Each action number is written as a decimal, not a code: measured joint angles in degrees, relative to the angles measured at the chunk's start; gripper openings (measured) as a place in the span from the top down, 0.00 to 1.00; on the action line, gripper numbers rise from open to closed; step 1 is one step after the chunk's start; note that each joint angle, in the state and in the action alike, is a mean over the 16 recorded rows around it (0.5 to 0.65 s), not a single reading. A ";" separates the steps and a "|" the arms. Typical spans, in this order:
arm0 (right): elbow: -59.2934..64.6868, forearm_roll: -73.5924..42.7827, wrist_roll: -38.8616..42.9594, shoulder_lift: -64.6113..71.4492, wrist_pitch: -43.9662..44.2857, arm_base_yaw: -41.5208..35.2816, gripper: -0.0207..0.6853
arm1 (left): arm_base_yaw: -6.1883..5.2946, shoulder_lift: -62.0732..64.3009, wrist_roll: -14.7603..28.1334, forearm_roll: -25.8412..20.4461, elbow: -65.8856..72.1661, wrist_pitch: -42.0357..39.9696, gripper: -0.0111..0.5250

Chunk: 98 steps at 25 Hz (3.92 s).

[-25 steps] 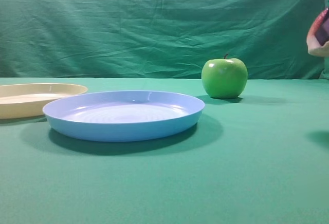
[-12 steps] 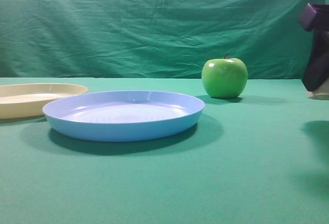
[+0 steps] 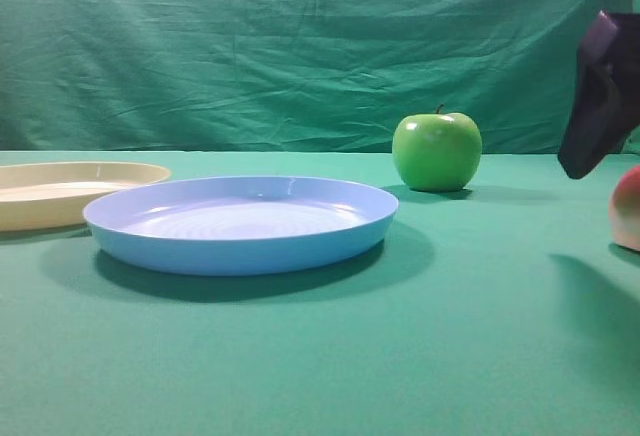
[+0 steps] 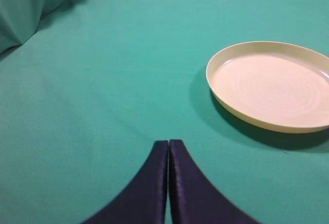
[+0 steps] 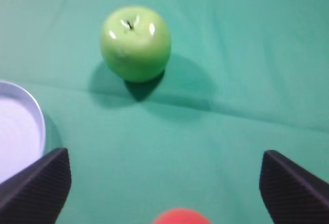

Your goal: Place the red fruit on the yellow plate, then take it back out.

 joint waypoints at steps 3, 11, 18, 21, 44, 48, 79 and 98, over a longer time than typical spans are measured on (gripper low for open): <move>0.00 -0.02 -0.29 -6.10 2.08 0.00 0.28 | 0.00 0.00 0.00 0.00 0.00 0.00 0.98; 0.00 -0.54 0.19 -20.52 11.13 0.00 0.75 | 0.00 0.00 0.00 0.00 0.00 0.00 0.98; 0.01 -1.81 3.03 -30.54 17.82 0.00 0.96 | 0.00 0.00 0.00 0.00 0.00 0.00 0.98; 0.01 -2.84 4.56 -34.47 18.74 0.00 0.97 | 0.00 0.00 0.00 0.00 0.00 0.00 0.98; 2.54 -24.02 21.56 -55.30 27.35 -8.86 0.97 | 0.00 0.00 0.00 0.00 0.00 0.00 0.98; 5.16 -29.00 26.88 -60.01 29.29 -11.82 0.97 | 0.00 0.00 0.00 0.00 0.00 0.00 0.98; 29.96 -43.07 32.47 -69.14 14.82 -15.85 0.97 | 0.00 0.00 0.00 0.00 0.00 0.00 0.98; 31.88 -43.69 32.56 -69.14 14.19 -15.85 0.97 | 0.00 0.00 0.00 0.00 0.00 0.00 0.98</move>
